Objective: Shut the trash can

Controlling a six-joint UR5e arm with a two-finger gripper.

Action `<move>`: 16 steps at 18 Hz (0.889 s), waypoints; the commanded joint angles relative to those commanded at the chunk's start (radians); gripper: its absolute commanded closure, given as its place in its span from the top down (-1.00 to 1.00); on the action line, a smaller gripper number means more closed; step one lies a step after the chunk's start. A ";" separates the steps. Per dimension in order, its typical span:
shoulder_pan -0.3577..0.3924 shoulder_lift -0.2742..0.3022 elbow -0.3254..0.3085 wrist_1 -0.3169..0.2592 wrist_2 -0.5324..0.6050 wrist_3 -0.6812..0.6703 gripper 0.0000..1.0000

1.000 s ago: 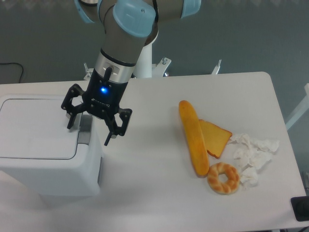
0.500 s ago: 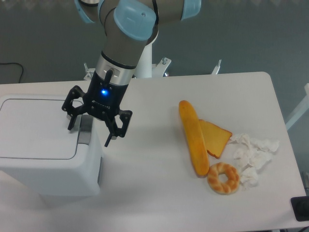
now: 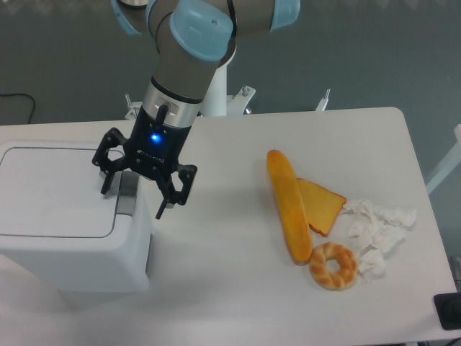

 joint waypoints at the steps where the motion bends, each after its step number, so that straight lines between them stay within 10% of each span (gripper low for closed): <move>1: 0.000 0.000 0.000 0.000 0.000 0.000 1.00; 16: 0.006 0.009 0.029 0.000 -0.028 -0.006 1.00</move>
